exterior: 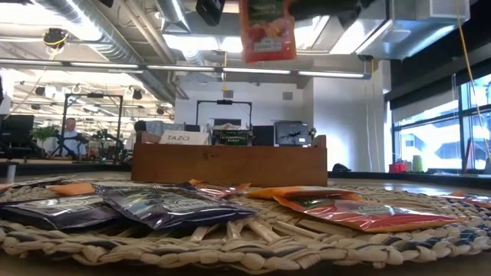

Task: Pick & Place Tea
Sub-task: Put the orange tea bag into the right slot of the wooden organizer

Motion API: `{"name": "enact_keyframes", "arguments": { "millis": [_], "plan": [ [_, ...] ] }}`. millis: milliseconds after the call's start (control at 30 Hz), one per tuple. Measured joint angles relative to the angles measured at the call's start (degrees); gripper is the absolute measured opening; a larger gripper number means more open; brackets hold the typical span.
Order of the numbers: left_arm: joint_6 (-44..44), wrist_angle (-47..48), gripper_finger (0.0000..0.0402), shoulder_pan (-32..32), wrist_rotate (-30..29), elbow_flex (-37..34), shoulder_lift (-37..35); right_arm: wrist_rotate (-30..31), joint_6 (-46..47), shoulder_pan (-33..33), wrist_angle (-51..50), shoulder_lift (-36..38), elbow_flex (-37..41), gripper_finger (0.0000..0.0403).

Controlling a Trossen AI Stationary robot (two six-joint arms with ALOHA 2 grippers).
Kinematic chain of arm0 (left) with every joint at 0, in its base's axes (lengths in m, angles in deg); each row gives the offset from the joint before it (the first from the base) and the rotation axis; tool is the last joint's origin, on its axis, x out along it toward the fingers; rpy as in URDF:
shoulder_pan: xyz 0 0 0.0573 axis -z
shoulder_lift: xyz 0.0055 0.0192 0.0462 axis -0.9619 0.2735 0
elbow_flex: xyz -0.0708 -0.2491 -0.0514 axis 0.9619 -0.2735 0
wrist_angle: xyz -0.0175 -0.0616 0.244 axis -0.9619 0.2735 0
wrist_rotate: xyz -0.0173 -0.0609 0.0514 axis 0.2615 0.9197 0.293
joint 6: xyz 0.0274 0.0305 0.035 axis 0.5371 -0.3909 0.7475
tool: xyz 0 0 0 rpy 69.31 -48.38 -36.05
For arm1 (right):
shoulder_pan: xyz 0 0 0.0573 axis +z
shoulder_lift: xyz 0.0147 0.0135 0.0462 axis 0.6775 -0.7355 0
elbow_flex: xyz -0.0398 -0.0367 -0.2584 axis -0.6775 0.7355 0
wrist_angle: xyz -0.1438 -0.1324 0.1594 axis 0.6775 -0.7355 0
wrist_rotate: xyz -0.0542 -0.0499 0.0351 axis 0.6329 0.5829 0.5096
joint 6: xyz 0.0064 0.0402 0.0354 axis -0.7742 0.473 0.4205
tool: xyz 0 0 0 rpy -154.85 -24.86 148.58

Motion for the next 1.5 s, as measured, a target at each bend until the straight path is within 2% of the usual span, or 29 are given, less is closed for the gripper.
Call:
{"name": "enact_keyframes", "arguments": {
  "millis": [133,233,600,1100,1500],
  "plan": [
    [2.5,0.6,0.0003,2.0,-3.4,0.0,-1.0,-1.3,2.1,-2.4,7.3,6.7,8.7,0.0002],
    [4.0,1.1,0.0003,2.5,-6.6,0.0,-1.9,-6.2,4.6,-5.5,13.4,9.8,14.3,0.0002],
    [3.7,0.9,0.0010,3.0,-8.9,0.0,-1.9,-15.7,11.7,-15.3,22.4,7.2,24.7,0.0002],
    [3.5,2.2,0.0012,3.0,-10.2,0.0,-1.9,-18.4,12.5,-17.5,28.3,-2.0,25.4,0.0003],
    [3.5,2.3,0.0008,3.0,-10.3,0.0,-1.9,-18.1,12.2,-17.6,28.4,-4.9,25.4,0.0017]
  ]
}}
